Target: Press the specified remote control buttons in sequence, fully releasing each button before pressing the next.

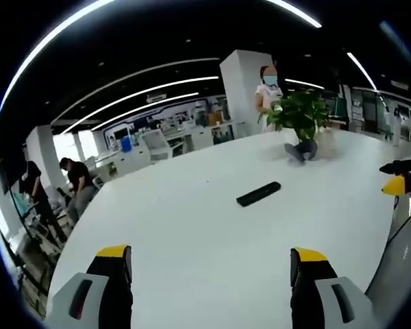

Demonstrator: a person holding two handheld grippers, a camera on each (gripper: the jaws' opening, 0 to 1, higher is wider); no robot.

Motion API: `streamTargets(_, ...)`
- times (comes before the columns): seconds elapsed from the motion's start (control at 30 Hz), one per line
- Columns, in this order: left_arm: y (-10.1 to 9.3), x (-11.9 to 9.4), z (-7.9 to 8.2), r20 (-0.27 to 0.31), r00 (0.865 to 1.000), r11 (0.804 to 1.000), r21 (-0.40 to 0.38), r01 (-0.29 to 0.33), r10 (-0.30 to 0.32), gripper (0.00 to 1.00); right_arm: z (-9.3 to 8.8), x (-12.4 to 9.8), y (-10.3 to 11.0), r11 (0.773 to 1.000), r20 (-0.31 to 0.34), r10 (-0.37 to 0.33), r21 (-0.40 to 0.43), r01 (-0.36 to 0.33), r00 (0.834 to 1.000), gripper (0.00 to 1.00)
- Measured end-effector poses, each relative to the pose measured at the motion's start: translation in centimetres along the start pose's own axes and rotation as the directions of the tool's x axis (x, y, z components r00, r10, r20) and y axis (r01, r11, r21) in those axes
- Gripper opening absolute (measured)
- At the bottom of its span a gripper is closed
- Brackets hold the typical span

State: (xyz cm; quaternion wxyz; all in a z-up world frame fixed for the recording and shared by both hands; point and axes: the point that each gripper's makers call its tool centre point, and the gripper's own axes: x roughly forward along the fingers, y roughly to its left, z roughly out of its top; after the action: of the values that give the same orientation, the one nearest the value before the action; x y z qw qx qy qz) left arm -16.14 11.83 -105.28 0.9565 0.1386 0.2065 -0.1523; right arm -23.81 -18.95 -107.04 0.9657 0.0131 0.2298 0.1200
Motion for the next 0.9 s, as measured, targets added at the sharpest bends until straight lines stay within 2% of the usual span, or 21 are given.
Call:
streamTargets(0.2, -1.0, 2.3, 2.7, 0.014, 0.998, 0.997, 0.046, 0.067, -0.068, 1.00, -0.4, 0.1, 0.6, 0.999, -0.027, 0.034, -0.002, -0.034, 0.999, 0.63)
streamTargets(0.37, -2.1, 4.4, 3.7, -0.010, 0.992, 0.987, 0.098, 0.126, -0.126, 0.99, -0.8, 0.1, 1.0, 0.998, -0.055, 0.052, -0.015, -0.053, 0.997, 0.46)
streamTargets(0.47, -2.7, 5.5, 4.3, -0.030, 0.988, 0.977, 0.148, 0.152, -0.150, 0.96, -1.0, 0.1, 1.0, 0.998, -0.067, 0.055, -0.018, -0.056, 0.996, 0.38)
streamTargets(0.7, -4.2, 8.3, 5.2, -0.086, 0.971, 0.950, 0.203, 0.237, -0.224, 0.95, -2.0, 0.3, 1.3, 0.997, -0.132, 0.074, -0.026, -0.078, 0.989, 0.17)
streamTargets(0.83, -4.4, 10.1, 6.2, -0.090, 0.966, 0.940, 0.225, 0.256, -0.241, 0.93, -2.2, 0.2, 1.6, 0.995, -0.151, 0.083, -0.034, -0.089, 0.985, 0.10)
streamTargets(0.9, -4.9, 11.0, 6.4, -0.108, 0.958, 0.934, 0.216, 0.285, -0.267, 0.93, -2.5, 0.3, 1.6, 0.995, -0.169, 0.084, -0.035, -0.091, 0.982, 0.06)
